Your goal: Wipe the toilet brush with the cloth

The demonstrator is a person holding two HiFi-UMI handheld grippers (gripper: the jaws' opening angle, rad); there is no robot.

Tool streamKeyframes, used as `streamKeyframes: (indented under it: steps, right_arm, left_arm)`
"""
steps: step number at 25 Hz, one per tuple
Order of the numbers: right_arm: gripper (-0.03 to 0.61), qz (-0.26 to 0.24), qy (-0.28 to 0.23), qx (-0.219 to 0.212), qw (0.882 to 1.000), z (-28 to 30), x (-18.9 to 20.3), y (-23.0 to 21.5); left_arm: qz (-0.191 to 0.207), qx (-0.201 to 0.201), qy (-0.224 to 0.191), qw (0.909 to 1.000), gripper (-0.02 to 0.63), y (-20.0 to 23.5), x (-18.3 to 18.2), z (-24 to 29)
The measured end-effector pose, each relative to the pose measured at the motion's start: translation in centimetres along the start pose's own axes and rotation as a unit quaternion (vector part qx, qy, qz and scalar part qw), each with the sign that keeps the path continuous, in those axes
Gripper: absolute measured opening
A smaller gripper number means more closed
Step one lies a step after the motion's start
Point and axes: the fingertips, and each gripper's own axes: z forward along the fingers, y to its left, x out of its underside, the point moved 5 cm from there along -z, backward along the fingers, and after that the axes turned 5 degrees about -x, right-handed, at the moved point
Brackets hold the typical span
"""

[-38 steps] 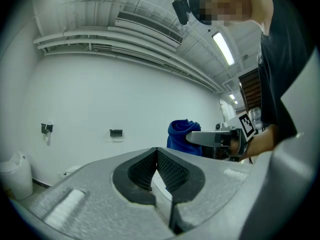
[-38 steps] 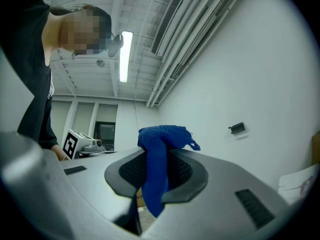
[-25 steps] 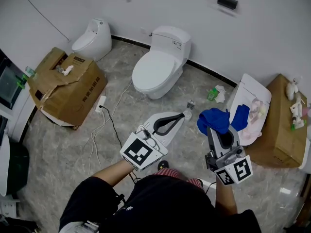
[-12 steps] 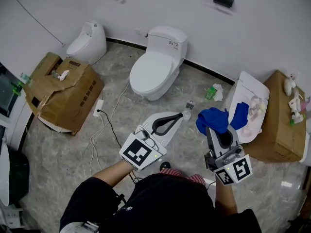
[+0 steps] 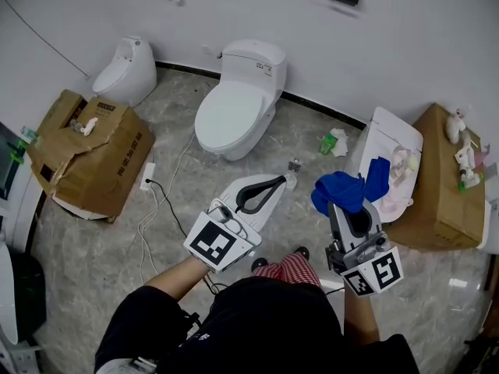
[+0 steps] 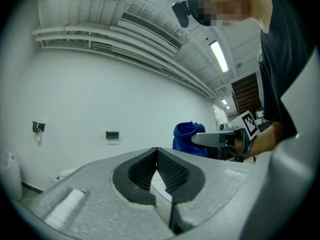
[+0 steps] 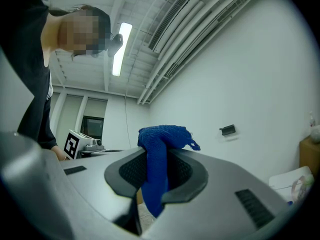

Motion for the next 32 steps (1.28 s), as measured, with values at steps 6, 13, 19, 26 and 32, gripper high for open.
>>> streamKeyframes:
  steps: [6, 13, 19, 26, 32]
  right_arm:
    - [0.078, 0.004, -0.002, 0.003, 1.000, -0.1, -0.2, -2.7]
    - [0.078, 0.012, -0.006, -0.002, 1.000, 1.1, -0.2, -6.5]
    - [0.078, 0.020, -0.004, -0.006, 1.000, 1.9, 0.0, -9.9]
    - [0.078, 0.025, -0.004, -0.009, 1.000, 2.6, 0.4, -12.9]
    - [0.078, 0.030, -0.012, -0.011, 0.999, 3.2, 0.1, -15.7]
  left_arm:
    - [0.003, -0.007, 0.015, 0.9999, -0.008, 0.2, 0.5, 2.1]
    - [0.008, -0.011, 0.025, 0.9996, -0.008, 0.9, 0.9, 5.4]
    - [0.005, -0.011, 0.035, 0.9993, -0.008, 1.6, 1.4, 8.8]
    - [0.012, -0.009, 0.038, 0.9992, -0.008, 2.3, 1.7, 12.0]
    - [0.020, -0.002, 0.042, 0.9989, -0.008, 2.5, 1.7, 14.7]
